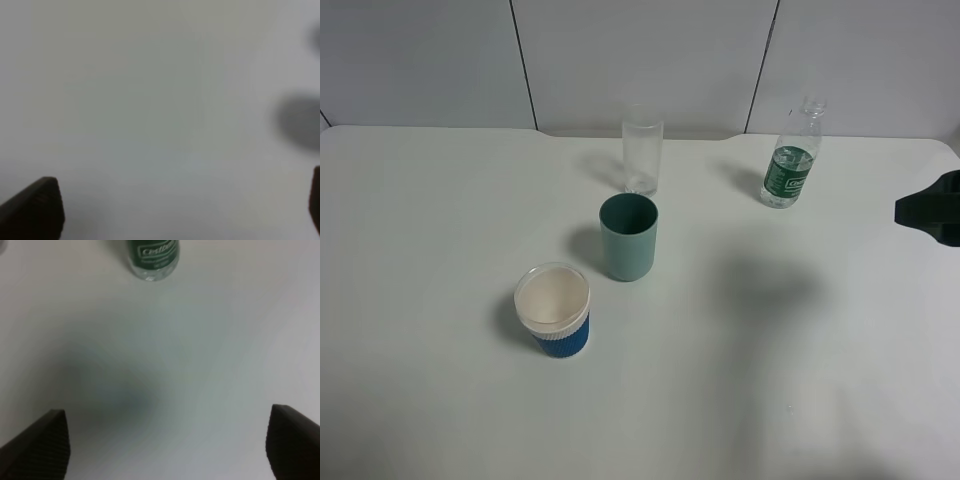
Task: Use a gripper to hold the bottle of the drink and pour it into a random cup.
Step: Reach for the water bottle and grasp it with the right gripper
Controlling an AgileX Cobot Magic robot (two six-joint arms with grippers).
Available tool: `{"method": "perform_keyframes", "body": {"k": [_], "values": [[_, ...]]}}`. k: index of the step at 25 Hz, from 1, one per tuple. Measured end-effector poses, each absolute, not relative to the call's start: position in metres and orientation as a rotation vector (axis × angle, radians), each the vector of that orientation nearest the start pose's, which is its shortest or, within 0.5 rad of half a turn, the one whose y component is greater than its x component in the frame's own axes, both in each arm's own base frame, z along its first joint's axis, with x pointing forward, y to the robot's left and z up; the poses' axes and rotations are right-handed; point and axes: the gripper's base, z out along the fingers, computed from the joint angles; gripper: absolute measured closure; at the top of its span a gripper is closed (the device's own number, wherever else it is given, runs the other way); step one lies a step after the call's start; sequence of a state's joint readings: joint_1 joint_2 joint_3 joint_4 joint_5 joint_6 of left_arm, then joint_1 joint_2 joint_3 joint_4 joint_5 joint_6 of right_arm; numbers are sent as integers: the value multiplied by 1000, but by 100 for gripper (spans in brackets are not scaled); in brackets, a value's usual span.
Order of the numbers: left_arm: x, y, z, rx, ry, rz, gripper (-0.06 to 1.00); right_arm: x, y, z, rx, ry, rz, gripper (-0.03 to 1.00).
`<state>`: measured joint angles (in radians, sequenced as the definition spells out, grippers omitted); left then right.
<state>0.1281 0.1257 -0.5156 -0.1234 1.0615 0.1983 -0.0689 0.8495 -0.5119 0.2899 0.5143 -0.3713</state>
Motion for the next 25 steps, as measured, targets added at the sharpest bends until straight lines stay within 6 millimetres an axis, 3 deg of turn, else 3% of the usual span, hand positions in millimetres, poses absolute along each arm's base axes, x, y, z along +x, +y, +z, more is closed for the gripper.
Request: {"method": "perform_keyframes", "body": {"k": [12,17,20,25], "values": [[14,-8,282,73,2147,39,-5,161,-7,225,-48,2164,-48,19],[14,-8,282,73,2147,39,-5,162,-9,226,-59,2119,-84,19],[14,-8,282,73,2147,39,-5,167,-10,221,-55,2134,-90,19],[14,-8,282,73,2147,39,-5,186,-13,196,-74,2229,-118,19]]}}
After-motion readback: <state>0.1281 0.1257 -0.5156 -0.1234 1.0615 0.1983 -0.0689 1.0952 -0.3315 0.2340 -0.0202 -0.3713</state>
